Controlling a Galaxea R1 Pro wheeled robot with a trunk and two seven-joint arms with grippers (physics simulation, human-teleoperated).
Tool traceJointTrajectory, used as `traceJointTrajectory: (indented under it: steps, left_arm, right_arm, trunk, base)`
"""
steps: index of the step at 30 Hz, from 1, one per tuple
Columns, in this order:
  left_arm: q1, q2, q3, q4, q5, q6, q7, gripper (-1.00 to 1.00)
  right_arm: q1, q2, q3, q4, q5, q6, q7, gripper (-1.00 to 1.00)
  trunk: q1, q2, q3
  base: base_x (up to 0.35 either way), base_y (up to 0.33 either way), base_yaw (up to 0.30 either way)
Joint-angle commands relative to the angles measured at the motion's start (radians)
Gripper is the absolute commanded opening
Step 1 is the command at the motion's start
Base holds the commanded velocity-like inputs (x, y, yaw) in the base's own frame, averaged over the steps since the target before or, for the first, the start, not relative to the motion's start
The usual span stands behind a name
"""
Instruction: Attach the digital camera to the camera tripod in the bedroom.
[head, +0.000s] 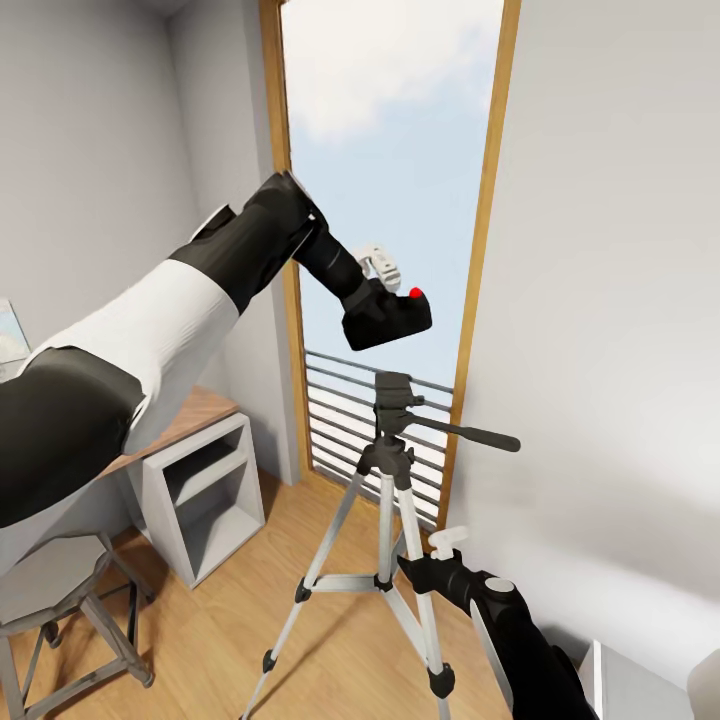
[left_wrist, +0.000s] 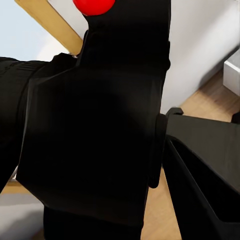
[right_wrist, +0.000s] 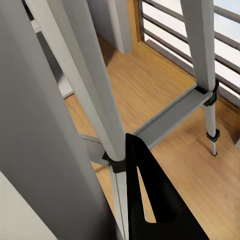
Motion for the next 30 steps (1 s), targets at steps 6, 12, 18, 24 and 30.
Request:
traceJointTrajectory:
  steps: [6, 12, 18, 24, 30]
  left_arm:
    - [-0.001, -0.001, 0.001, 0.003, -0.007, 0.013, -0.028, -1.0]
    - [-0.001, -0.001, 0.001, 0.019, -0.006, 0.014, -0.038, -1.0]
    - [0.001, -0.01, -0.001, 0.064, -0.008, 0.014, -0.041, -1.0]
    - [0.003, -0.01, -0.001, 0.075, -0.008, 0.012, -0.041, -1.0]
    - [0.003, -0.01, -0.001, 0.075, -0.007, 0.011, -0.062, -1.0]
  right_arm:
    - [0.0, 0.001, -0.002, 0.012, 0.037, -0.001, 0.005, -1.0]
    - [0.0, 0.001, -0.002, 0.011, 0.038, -0.002, 0.005, -1.0]
    - [0.0, 0.001, -0.002, 0.011, 0.038, -0.003, 0.005, -1.0]
    - [0.0, 0.001, -0.002, 0.012, 0.038, -0.003, 0.005, -1.0]
    - [0.0, 0.001, -0.002, 0.012, 0.038, -0.003, 0.005, -1.0]
  trunk:
    - [0.0, -0.001, -0.002]
    - [0.0, -0.001, -0.002]
    - [0.0, -0.001, -0.002]
    - [0.0, -0.001, -0.002]
    - [0.0, -0.001, -0.002]
  base:
    - [0.0, 0.0, 0.0]
    - [0.0, 0.0, 0.0]
    - [0.0, 0.0, 0.0]
    - [0.0, 0.0, 0.0]
    - [0.0, 0.0, 0.0]
